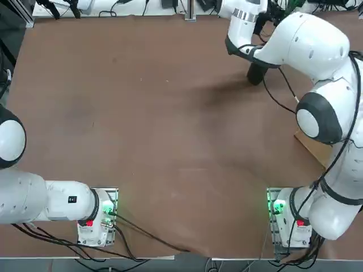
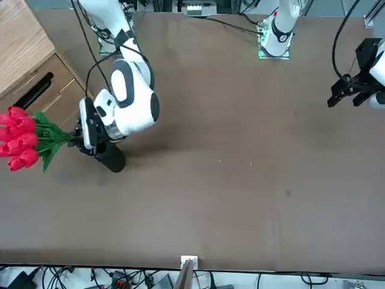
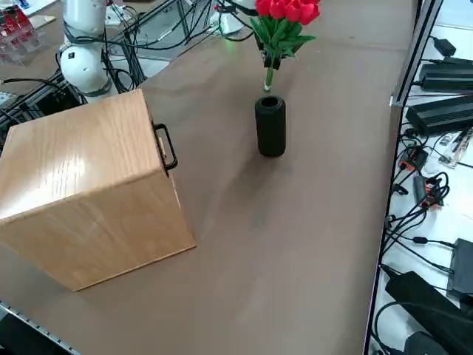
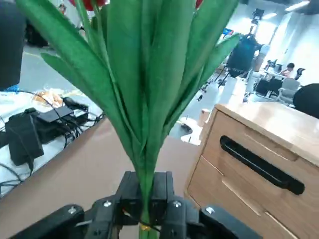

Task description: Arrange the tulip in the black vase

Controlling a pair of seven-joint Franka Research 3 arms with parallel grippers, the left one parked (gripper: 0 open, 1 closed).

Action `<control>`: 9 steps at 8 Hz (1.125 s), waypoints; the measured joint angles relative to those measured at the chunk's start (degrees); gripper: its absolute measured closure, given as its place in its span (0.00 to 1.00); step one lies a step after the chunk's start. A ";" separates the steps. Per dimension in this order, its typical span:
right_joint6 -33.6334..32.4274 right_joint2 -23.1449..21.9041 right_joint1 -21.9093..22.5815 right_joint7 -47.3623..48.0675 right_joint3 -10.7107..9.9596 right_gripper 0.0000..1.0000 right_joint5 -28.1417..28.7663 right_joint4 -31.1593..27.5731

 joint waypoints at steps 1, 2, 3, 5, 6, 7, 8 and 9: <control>-0.87 0.49 0.48 0.99 0.00 0.90 -0.93 0.06; -1.25 0.70 0.89 2.31 0.01 0.90 -1.24 0.29; -1.39 0.72 1.09 4.25 0.00 0.90 -1.31 0.49; -1.42 1.02 1.10 7.32 -0.04 0.90 -1.71 0.65; -1.42 1.69 1.09 8.34 -0.14 0.90 -2.94 0.68; -1.42 2.77 1.06 9.70 -0.23 0.90 -3.89 1.09; -1.43 4.20 0.98 10.87 -0.29 0.90 -4.24 1.98; -1.43 5.65 0.89 11.86 -0.36 0.90 -4.32 2.89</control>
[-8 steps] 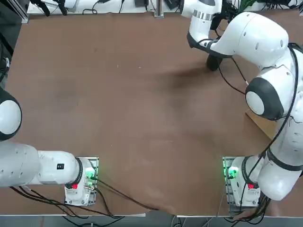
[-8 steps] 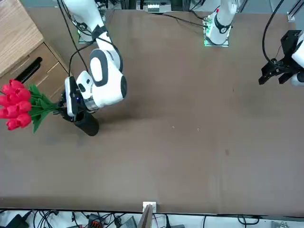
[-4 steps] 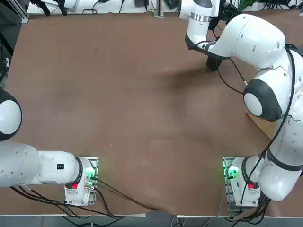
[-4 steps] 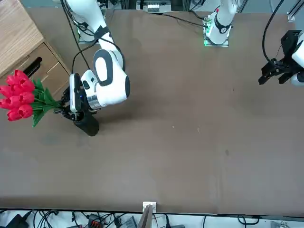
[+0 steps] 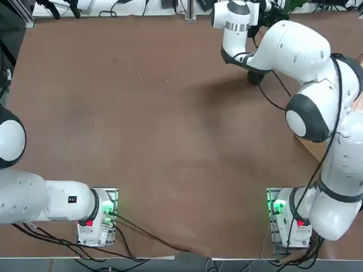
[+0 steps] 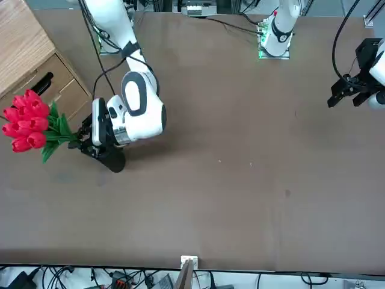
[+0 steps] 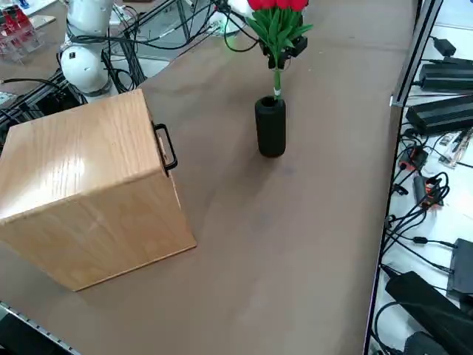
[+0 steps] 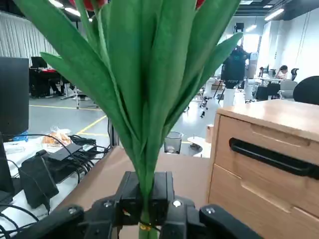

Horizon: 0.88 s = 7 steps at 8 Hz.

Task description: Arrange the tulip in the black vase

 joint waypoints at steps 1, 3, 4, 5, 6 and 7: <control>-0.01 1.03 -0.02 0.52 -0.06 0.90 0.00 0.64; -0.09 1.60 0.02 0.73 -0.06 0.90 0.14 1.12; -0.29 1.60 0.12 0.73 -0.05 0.90 0.30 1.18; -1.16 1.60 0.30 0.70 -0.02 0.90 0.53 1.23; -2.67 1.60 0.44 0.08 -0.02 0.90 0.77 1.31; -3.81 1.56 0.47 -0.85 -0.02 0.90 0.79 1.49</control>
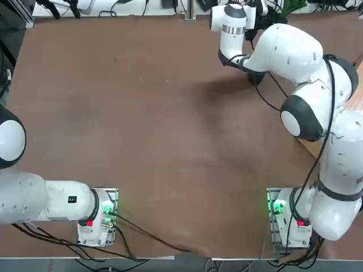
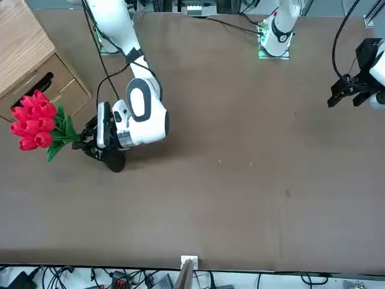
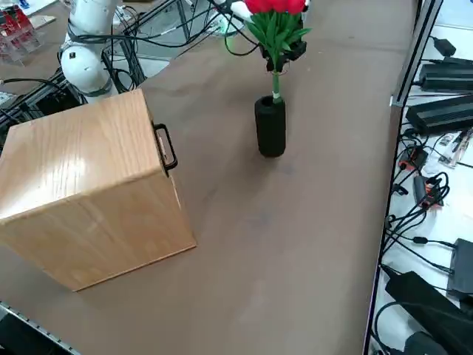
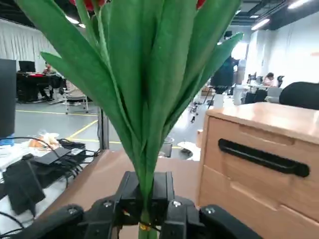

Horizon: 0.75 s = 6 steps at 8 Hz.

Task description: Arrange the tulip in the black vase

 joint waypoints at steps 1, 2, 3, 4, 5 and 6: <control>-0.56 -0.08 0.00 -0.49 0.00 0.90 0.01 0.29; -0.73 -0.16 0.00 -0.58 0.00 0.90 0.08 0.42; -0.74 -0.18 0.00 -0.55 0.00 0.90 0.26 0.43; -0.74 -0.15 0.00 -0.18 0.01 0.90 1.20 0.43; -0.73 -0.07 0.02 0.19 0.02 0.90 2.33 0.43; -0.73 0.19 0.02 0.48 0.04 0.90 2.82 0.42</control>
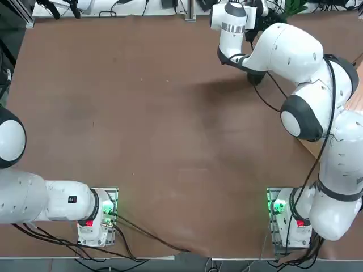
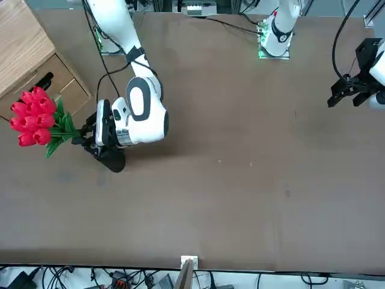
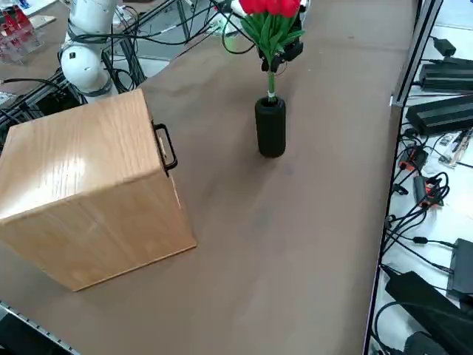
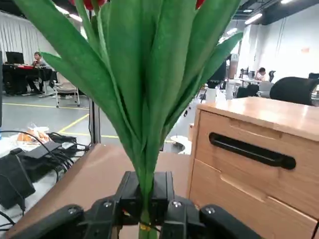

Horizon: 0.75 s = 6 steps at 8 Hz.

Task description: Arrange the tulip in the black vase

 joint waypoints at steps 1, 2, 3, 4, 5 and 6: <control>0.04 0.42 0.00 0.57 0.00 0.90 0.13 -0.01; 0.06 0.98 0.00 1.14 0.01 0.90 0.15 -0.01; 0.10 1.69 -0.01 1.84 0.01 0.90 0.16 -0.02; 0.15 2.49 -0.02 2.48 0.01 0.90 0.18 -0.02; 0.21 3.30 -0.02 2.94 0.01 0.90 0.36 -0.03; 0.34 4.01 -0.02 3.17 0.01 0.90 0.79 -0.02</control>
